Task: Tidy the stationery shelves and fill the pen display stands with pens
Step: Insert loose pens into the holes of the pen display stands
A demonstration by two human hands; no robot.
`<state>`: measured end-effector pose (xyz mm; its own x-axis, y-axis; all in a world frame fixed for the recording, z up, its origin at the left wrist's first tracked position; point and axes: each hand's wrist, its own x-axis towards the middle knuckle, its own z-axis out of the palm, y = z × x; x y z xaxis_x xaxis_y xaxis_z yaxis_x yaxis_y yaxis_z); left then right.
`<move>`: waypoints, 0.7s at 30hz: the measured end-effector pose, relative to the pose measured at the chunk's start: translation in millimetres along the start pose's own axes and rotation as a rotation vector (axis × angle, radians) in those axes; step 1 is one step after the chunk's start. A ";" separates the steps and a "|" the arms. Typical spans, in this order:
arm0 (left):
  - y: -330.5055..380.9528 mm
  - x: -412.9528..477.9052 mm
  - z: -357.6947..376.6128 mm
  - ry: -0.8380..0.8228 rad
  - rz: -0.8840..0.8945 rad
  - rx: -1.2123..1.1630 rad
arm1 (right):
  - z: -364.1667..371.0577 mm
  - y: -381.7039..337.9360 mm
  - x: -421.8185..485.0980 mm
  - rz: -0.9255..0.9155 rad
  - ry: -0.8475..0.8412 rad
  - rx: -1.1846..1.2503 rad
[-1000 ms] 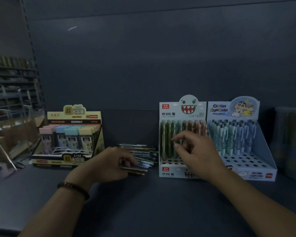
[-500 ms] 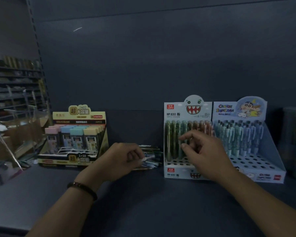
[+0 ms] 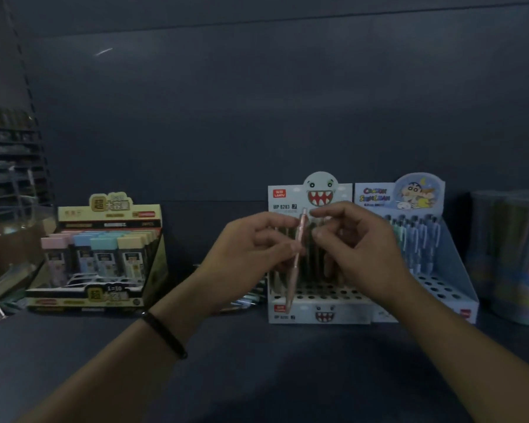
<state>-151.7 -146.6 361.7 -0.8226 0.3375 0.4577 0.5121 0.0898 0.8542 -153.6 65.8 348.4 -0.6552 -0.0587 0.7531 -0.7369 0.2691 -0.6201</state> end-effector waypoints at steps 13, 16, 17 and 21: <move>-1.7 24.8 52.2 0.098 0.083 0.056 | -32.0 10.4 9.2 0.038 0.053 0.074; -6.6 25.2 58.1 0.122 0.124 0.145 | -35.9 13.6 11.1 0.045 0.042 0.059; -10.5 23.9 59.9 0.139 0.142 0.213 | -37.6 15.2 12.1 0.041 0.056 0.040; -33.6 11.1 56.7 0.131 0.355 0.628 | -44.6 24.6 14.4 0.059 0.173 -0.037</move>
<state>-164.1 -92.8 324.1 -0.5836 0.3350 0.7397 0.7660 0.5295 0.3645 -173.7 114.4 353.8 -0.6565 0.1231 0.7442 -0.6894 0.3025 -0.6582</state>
